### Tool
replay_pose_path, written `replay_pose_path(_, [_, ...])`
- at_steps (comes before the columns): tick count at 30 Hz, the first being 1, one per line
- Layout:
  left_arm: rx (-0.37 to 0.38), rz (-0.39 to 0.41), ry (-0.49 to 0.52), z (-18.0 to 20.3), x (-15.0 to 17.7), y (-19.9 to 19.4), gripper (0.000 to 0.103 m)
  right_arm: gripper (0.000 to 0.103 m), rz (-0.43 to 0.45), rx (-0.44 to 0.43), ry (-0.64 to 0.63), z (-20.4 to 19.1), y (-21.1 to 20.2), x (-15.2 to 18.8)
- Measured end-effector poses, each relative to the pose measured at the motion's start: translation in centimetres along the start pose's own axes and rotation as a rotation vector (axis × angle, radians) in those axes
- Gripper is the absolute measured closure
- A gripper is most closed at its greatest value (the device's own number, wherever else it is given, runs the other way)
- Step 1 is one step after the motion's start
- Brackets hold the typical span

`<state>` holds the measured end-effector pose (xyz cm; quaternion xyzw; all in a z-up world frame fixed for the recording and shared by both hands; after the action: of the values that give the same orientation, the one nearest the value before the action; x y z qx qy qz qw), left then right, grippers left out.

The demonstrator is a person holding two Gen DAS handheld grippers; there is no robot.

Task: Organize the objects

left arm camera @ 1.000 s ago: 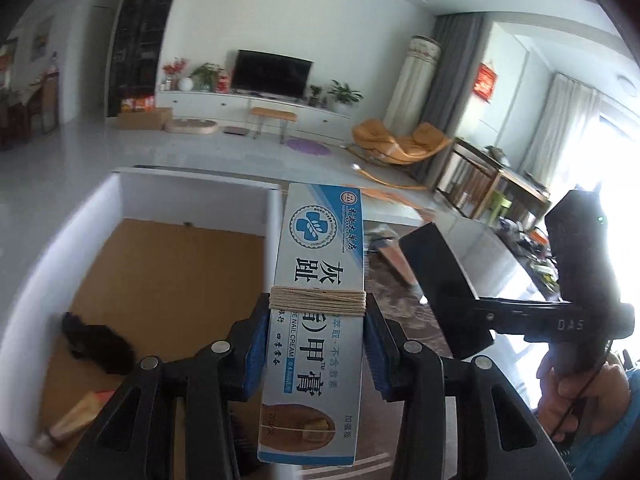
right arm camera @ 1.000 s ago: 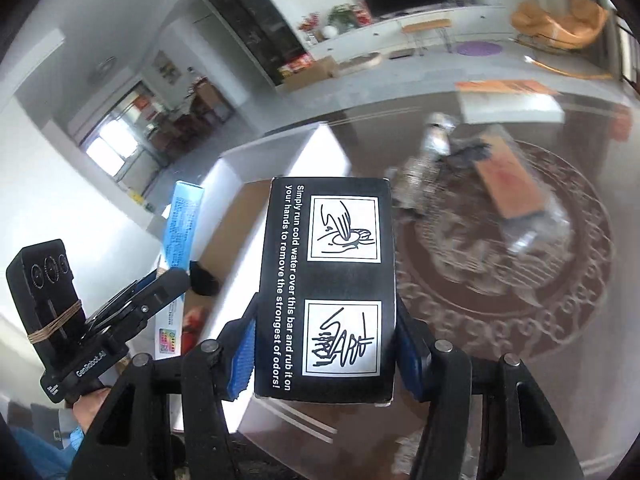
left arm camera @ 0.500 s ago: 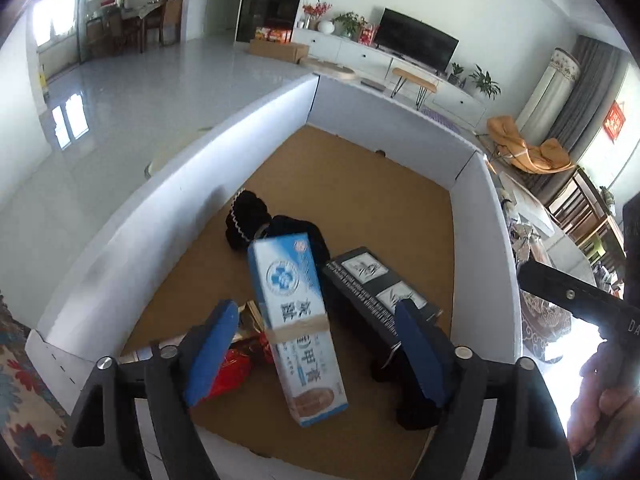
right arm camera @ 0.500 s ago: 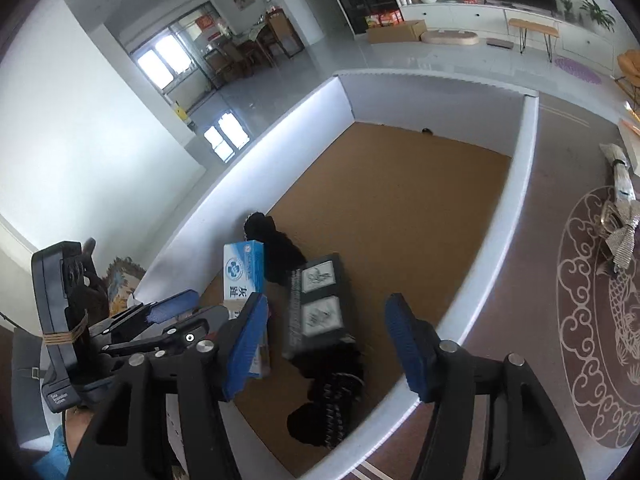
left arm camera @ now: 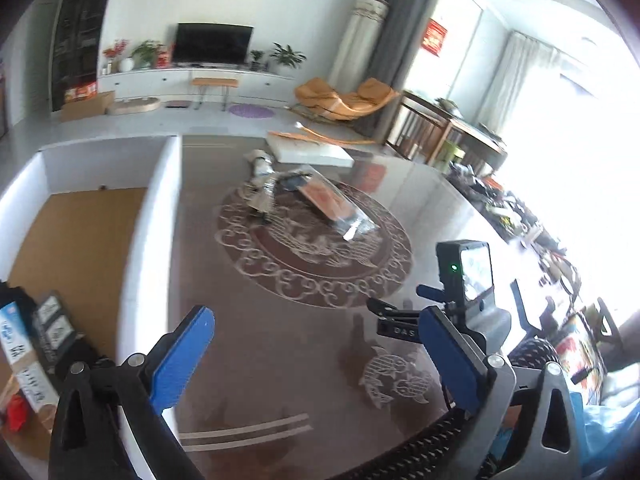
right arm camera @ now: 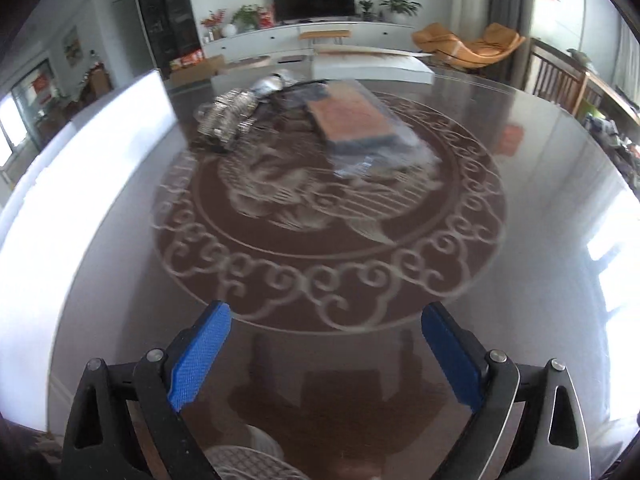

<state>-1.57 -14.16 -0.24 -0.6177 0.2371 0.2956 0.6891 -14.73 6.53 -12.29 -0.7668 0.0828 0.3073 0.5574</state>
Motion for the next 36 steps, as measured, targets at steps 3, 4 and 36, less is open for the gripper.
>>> replay_pose_path(3, [0.002,-0.033,0.023,3.2,1.1,3.5,0.0,0.006,0.002,0.044,0.024,2.1,-0.1,0.6])
replay_pose_path(4, [-0.026,-0.037,0.024,3.7,1.4,5.0,0.0,0.006,0.002,0.055,0.032,2.7,-0.2,0.8])
replay_pose_path(36, [-0.362,-0.167,0.059,1.5,2.5,19.3,0.0,0.0,0.009,0.031,0.016,2.1,-0.6,1.4])
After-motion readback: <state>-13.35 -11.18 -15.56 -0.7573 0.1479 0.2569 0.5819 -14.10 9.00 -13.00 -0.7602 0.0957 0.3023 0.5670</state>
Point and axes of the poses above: each gripper's, at about its wrist camera, not at the fingertips, and y roughly the way its jaws point, z to its right, x to its underside, the point moved 8 cm from there along y, roughly the way its jaws point, and after that the axes turned 13 degrees about -x, right-handed, at the moved point
